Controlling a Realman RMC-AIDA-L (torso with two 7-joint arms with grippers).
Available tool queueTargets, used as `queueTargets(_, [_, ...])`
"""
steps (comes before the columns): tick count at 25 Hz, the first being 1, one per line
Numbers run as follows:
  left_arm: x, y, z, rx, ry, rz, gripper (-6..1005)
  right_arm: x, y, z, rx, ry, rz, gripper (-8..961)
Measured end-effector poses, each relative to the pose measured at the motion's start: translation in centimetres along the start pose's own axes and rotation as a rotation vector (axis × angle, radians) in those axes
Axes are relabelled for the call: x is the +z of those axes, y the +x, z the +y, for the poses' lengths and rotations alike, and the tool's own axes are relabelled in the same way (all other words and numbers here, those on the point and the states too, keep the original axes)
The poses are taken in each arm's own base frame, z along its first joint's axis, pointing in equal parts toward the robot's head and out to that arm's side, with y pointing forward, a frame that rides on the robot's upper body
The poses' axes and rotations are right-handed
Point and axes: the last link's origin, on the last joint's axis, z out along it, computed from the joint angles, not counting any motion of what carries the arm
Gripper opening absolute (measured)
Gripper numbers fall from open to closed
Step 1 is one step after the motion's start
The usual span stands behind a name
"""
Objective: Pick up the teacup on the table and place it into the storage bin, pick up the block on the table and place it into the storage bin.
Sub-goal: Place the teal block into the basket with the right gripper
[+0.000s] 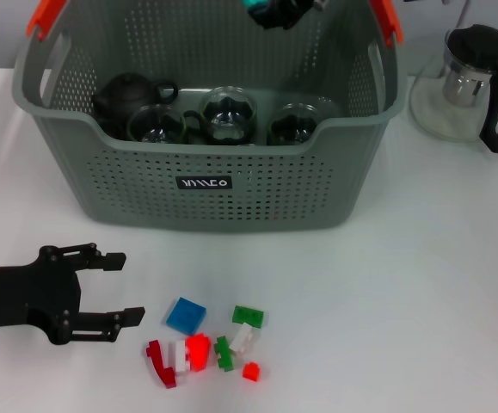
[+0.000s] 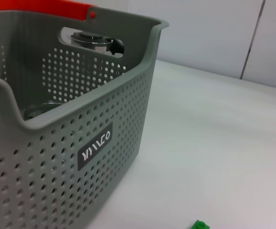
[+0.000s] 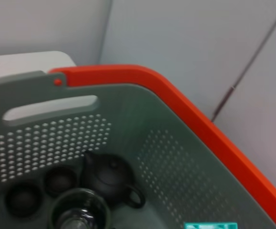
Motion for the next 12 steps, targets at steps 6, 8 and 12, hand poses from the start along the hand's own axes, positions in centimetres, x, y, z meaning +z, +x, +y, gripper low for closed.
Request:
queueTargets(6, [-0.1, 0.1, -0.1, -0.001, 0.004, 0.001, 828, 0.5, 1.3, -0.9, 0.024, 0.035, 0.01, 463])
queueTargets(8, [-0.2, 0.1, -0.2, -0.004, 0.006, 0.0, 828, 0.5, 1.4, -1.1, 0.022, 0.047, 0.01, 502])
queueTargets(12, [-0.2, 0.3, -0.4, -0.002, 0.007, 0.0, 828, -0.1, 0.8, -1.2, 0.01, 0.057, -0.019, 628])
